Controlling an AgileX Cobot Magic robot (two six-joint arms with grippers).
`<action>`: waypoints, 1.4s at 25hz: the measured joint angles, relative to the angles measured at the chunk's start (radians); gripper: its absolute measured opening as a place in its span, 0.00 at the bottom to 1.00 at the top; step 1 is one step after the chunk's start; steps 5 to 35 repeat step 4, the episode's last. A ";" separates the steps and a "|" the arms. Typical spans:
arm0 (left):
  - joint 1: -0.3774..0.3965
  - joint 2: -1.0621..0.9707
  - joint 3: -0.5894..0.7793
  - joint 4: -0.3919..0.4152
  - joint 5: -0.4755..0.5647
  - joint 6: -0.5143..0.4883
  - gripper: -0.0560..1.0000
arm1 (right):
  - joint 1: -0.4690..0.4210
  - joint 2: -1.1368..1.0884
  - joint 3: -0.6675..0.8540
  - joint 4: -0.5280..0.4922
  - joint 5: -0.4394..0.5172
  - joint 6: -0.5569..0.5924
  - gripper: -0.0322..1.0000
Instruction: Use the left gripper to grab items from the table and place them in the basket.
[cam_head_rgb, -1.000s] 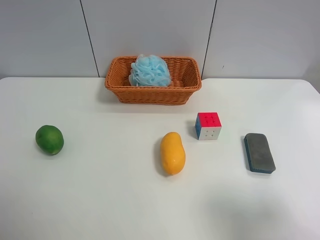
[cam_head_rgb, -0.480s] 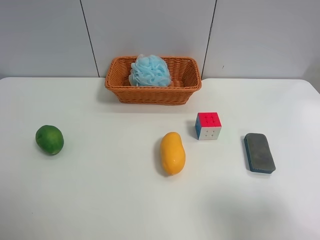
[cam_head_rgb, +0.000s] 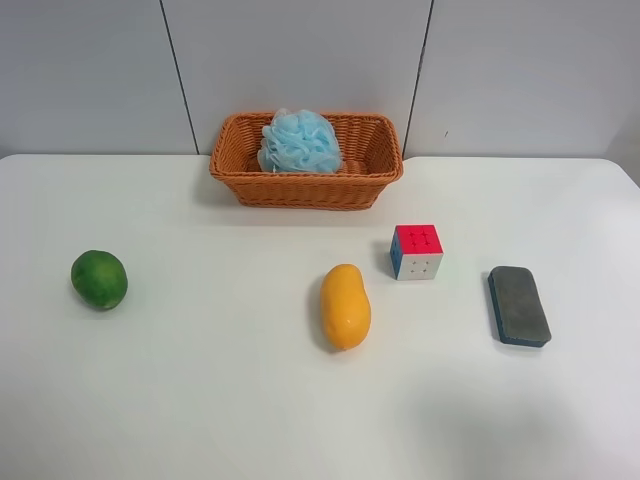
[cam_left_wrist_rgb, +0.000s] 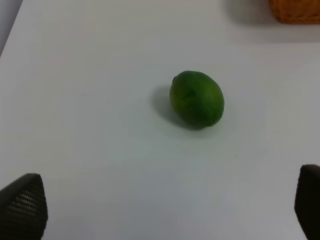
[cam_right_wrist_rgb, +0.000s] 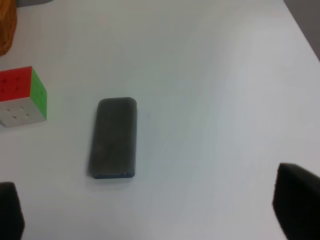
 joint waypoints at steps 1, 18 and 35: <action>0.000 0.000 0.000 0.000 0.000 0.000 0.99 | 0.000 0.000 0.000 0.000 0.000 0.000 0.99; 0.000 0.000 0.000 0.000 0.000 0.000 0.99 | 0.000 0.000 0.000 0.000 0.000 0.000 0.99; 0.000 0.000 0.000 0.000 0.000 0.000 0.99 | 0.000 0.000 0.000 0.000 0.000 0.000 0.99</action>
